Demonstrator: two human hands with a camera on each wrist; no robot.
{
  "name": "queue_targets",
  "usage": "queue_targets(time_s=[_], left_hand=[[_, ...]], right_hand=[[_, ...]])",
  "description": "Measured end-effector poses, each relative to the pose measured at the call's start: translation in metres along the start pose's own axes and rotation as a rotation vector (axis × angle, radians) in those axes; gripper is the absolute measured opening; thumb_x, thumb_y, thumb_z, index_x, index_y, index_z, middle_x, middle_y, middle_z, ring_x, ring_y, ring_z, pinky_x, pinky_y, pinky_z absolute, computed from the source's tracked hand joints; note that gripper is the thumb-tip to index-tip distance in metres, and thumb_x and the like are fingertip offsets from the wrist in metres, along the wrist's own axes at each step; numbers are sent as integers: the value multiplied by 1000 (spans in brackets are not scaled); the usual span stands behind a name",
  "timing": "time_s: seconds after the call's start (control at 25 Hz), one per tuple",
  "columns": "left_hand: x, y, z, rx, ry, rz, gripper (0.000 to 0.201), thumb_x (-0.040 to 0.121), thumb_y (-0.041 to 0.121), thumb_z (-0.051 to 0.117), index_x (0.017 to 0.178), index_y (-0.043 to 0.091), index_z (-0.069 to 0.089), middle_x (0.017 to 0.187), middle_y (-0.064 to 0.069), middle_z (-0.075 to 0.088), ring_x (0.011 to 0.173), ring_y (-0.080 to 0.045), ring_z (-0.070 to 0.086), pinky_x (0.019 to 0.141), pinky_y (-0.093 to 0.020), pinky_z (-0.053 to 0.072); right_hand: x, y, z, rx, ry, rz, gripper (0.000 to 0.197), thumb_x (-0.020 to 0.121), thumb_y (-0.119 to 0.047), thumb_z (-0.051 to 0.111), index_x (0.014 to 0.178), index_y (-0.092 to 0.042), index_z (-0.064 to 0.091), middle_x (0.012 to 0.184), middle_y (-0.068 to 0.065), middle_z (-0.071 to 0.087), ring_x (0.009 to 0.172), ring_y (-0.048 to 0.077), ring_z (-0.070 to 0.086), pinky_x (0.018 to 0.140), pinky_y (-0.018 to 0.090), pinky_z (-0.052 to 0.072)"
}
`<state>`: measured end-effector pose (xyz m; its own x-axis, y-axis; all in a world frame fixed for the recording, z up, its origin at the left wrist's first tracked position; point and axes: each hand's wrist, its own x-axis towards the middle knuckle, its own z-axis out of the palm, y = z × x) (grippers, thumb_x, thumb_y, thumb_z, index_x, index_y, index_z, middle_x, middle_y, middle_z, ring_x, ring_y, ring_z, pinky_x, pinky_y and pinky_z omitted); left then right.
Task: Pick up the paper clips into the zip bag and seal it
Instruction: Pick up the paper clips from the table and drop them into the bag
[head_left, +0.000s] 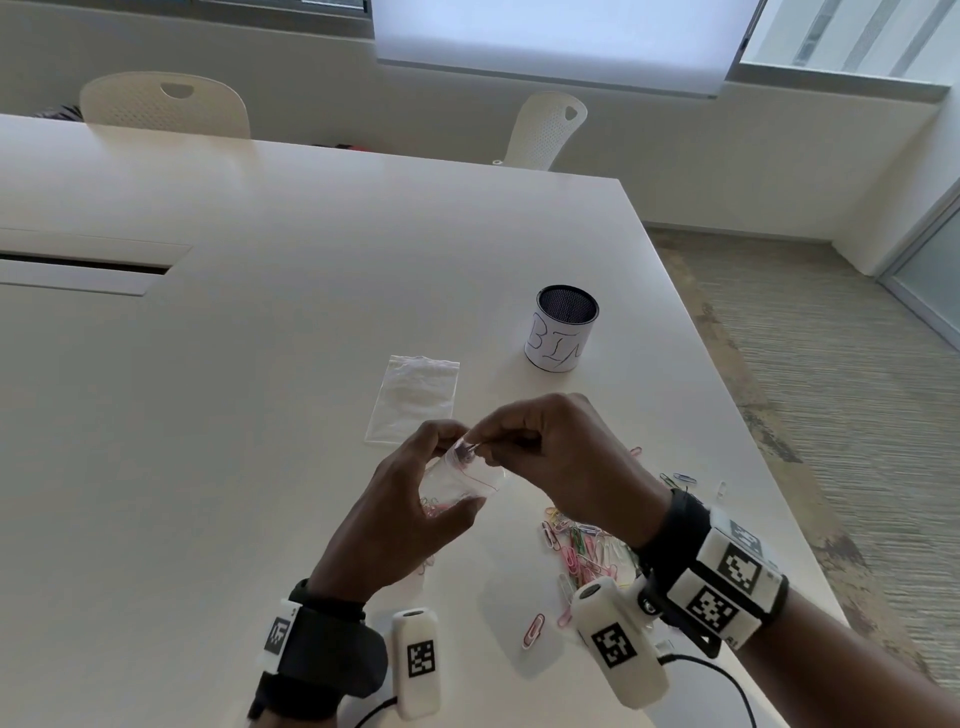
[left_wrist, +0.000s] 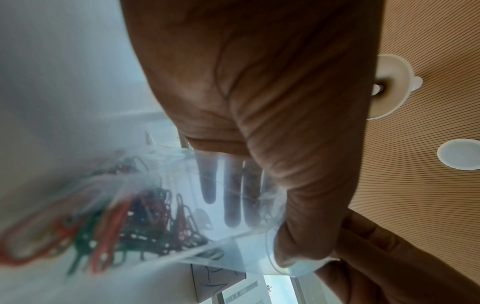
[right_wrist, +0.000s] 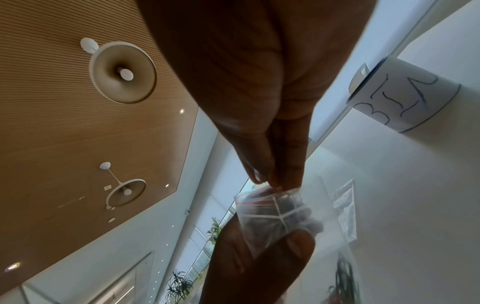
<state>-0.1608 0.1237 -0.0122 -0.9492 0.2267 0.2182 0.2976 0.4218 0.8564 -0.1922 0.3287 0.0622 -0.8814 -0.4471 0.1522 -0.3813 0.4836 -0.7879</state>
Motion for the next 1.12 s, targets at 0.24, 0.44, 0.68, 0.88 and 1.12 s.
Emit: queue_targets(time_s=[0.24,0.44,0.68,0.88,1.12], left_hand=[[-1,-5,-1,-6,3,-10,59,85,15,84,132,32,54,113,19,67,118,-3,65,99,-9,43],[-1,-5,-1,3,-1,-13,58,84,13,84,130,32,55,110,18,66,110,0,65,92,-4,43],[-1,-5,1,24,3,-37,60,83,14,86,132,31,56,111,19,67,107,3,64,87,-8,48],[-2,-6,1,20,-1,-53,61,83,15,86,133,32,56,113,15,69,110,-1,65,87,-23,51],[-2,-6,2,17,-6,-45,61,84,12,85,133,33,55,115,18,67,112,0,65,86,-21,53]], right_hand=[[-8,33,-35,-54,161,85,11,88,-1,80,92,-11,82,77,3,80,70,10,78,77,25,65],[-30,107,-93,-420,197,269,15,93,-6,75,97,-18,83,91,-5,80,78,0,71,80,17,58],[-50,158,-95,-514,29,396,34,103,-1,52,130,-11,71,135,7,64,121,23,62,99,25,45],[-62,142,-81,-418,-143,321,34,106,-3,48,124,-16,74,127,-6,61,113,11,63,90,9,46],[-86,148,-125,-553,227,534,22,100,-1,58,111,-7,76,114,9,75,97,18,67,86,27,52]])
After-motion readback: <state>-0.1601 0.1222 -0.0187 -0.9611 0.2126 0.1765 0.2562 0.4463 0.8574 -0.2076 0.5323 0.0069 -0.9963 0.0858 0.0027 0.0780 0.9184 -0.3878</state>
